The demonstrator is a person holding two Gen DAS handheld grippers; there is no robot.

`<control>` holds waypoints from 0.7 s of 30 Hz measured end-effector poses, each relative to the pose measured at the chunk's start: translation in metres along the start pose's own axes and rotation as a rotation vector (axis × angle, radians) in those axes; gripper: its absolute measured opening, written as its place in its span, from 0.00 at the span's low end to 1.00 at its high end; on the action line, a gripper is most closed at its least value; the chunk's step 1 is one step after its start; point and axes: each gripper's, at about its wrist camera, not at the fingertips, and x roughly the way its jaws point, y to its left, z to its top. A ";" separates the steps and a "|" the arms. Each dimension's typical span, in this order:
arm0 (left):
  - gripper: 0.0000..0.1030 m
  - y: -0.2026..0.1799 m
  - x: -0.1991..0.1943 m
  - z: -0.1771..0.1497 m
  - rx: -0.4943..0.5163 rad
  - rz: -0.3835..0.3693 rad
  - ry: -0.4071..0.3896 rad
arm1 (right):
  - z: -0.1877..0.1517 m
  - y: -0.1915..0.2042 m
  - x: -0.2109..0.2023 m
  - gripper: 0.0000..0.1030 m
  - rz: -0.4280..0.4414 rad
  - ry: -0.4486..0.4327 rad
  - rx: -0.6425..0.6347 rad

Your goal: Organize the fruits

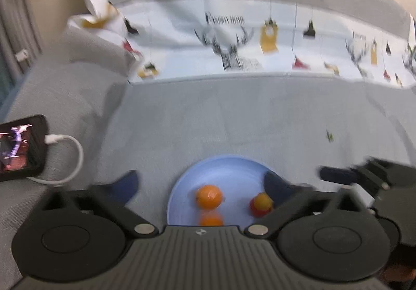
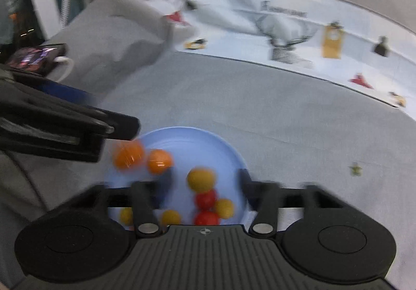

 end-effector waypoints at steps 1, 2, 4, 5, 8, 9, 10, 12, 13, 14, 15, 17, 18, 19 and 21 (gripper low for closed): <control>1.00 -0.002 -0.003 -0.001 0.002 -0.003 -0.007 | -0.004 -0.004 -0.005 0.78 -0.007 -0.012 0.023; 1.00 -0.003 -0.007 -0.004 0.004 -0.004 -0.013 | -0.012 -0.008 -0.013 0.79 -0.014 -0.018 0.055; 1.00 -0.008 -0.020 -0.012 0.003 0.013 -0.034 | -0.025 -0.012 -0.029 0.83 -0.029 -0.028 0.109; 1.00 -0.009 -0.029 -0.016 0.001 0.017 -0.040 | -0.033 -0.014 -0.038 0.84 -0.035 -0.033 0.134; 1.00 -0.013 -0.069 -0.029 -0.028 0.016 -0.094 | -0.050 -0.020 -0.069 0.86 -0.045 -0.049 0.185; 1.00 -0.014 -0.086 -0.033 -0.038 0.016 -0.125 | -0.054 -0.022 -0.081 0.87 -0.036 -0.067 0.198; 1.00 -0.016 -0.101 -0.037 -0.043 0.021 -0.150 | -0.059 -0.023 -0.093 0.88 -0.024 -0.092 0.206; 1.00 -0.020 -0.132 -0.046 -0.050 0.034 -0.214 | -0.065 -0.023 -0.115 0.94 -0.019 -0.141 0.214; 1.00 -0.022 -0.144 -0.049 -0.048 0.048 -0.241 | -0.068 -0.022 -0.125 0.94 -0.022 -0.160 0.217; 1.00 -0.025 -0.156 -0.054 -0.044 0.071 -0.270 | -0.071 -0.021 -0.136 0.94 -0.016 -0.180 0.214; 1.00 -0.029 -0.167 -0.059 -0.042 0.096 -0.296 | -0.073 -0.020 -0.144 0.95 -0.009 -0.196 0.209; 1.00 -0.034 -0.180 -0.064 -0.039 0.121 -0.314 | -0.078 -0.017 -0.159 0.97 -0.008 -0.214 0.211; 1.00 -0.036 -0.184 -0.067 -0.041 0.132 -0.307 | -0.081 -0.015 -0.166 0.98 0.000 -0.223 0.208; 1.00 -0.037 -0.187 -0.069 -0.045 0.148 -0.298 | -0.083 -0.013 -0.171 0.98 0.004 -0.228 0.202; 1.00 -0.038 -0.191 -0.075 -0.058 0.154 -0.298 | -0.088 -0.007 -0.182 0.99 -0.001 -0.243 0.185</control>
